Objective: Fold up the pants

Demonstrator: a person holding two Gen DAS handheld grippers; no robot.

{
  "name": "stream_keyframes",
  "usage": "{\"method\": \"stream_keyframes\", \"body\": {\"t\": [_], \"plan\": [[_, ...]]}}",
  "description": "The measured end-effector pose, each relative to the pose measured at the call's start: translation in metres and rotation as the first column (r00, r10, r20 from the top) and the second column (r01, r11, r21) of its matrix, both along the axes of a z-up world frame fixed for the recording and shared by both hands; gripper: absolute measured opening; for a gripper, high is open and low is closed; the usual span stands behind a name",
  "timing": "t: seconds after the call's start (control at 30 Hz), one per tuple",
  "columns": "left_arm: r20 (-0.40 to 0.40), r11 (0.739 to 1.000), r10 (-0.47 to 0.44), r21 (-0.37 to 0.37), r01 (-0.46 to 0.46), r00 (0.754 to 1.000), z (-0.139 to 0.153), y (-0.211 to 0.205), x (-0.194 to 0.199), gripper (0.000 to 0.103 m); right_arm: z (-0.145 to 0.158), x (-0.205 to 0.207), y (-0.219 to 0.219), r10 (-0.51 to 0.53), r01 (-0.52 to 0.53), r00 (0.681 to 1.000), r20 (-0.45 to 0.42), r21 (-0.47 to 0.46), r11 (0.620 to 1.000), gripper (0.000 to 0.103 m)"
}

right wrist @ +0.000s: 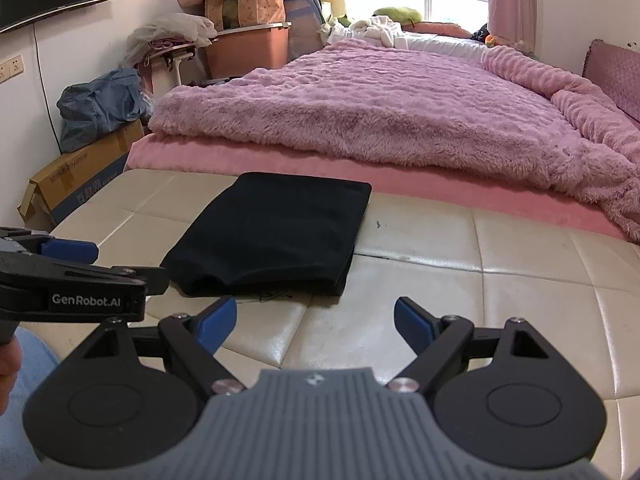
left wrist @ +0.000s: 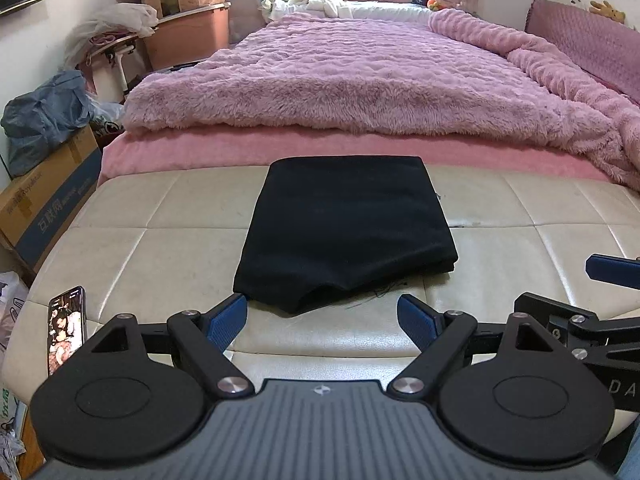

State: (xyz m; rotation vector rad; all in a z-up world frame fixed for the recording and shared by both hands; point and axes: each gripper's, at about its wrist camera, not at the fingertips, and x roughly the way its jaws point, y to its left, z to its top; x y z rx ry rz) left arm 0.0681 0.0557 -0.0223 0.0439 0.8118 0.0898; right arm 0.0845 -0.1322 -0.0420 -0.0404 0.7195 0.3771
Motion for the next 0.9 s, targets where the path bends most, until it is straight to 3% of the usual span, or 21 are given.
{"method": "stream_keyframes", "body": {"t": [0.9], "plan": [[0.009, 1.0, -0.001, -0.008, 0.001, 1.0, 0.0048, -0.0005, -0.0005, 0.099, 0.0015, -0.0026, 0.0018, -0.006, 0.006, 1.0, 0.005, 0.004, 1.0, 0.082]]}}
